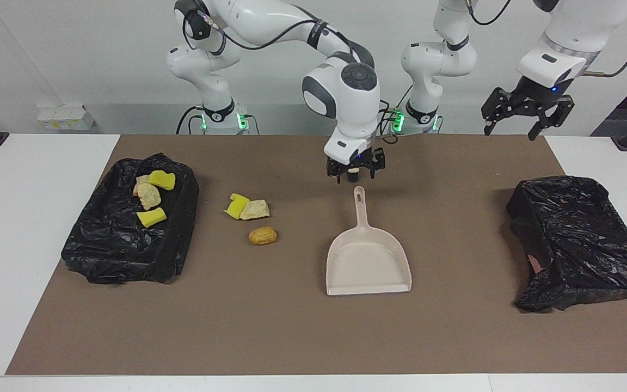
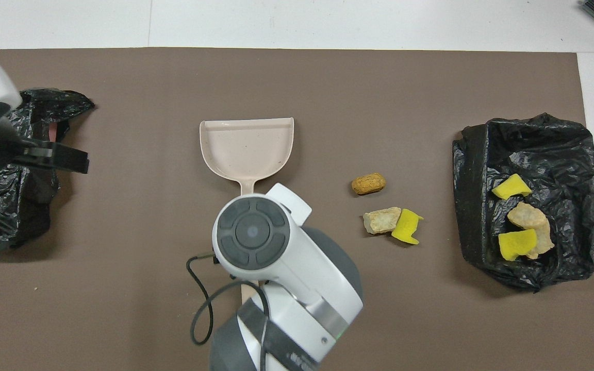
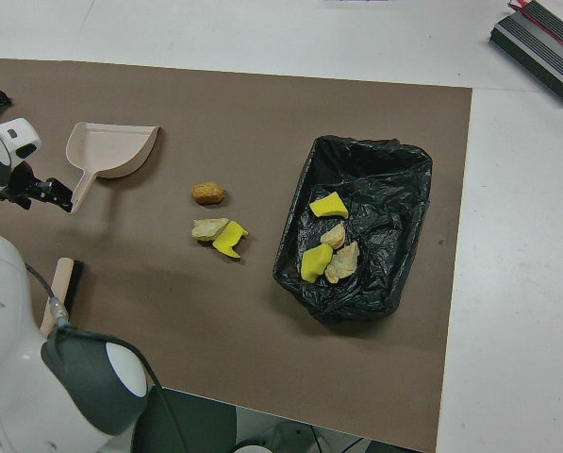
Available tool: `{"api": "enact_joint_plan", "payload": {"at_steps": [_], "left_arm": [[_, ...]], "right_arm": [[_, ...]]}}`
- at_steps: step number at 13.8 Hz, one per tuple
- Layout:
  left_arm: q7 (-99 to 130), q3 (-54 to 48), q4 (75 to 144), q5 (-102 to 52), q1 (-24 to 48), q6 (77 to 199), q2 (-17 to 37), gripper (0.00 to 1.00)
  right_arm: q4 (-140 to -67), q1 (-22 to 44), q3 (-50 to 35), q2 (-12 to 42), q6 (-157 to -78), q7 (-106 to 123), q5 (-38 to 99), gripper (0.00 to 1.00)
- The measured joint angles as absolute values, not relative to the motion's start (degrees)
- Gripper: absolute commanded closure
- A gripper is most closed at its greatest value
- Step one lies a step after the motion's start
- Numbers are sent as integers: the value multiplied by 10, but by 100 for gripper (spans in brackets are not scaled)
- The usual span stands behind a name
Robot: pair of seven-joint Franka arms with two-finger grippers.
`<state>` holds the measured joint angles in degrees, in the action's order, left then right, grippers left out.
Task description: Sweep and dump trash in bin
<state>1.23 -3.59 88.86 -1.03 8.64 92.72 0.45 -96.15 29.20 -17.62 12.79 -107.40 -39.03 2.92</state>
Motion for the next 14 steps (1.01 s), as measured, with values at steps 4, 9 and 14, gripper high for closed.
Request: {"api": "enact_joint_plan", "payload": {"at_steps": [4,9,14], "left_arm": [[117,-124,1016,-10,89,1095,19,0],[208,-185,1063,17,96,1186,79,0],[275,-215,1127,35,112,1279,113,0]], "right_arm": [[-1129,357,-182,17,-1110,-389,93,0],[-1229,444,-182,23,-1221,-438,106,0],[-1285,449,-178,30,-1278,-441,106,0]]}}
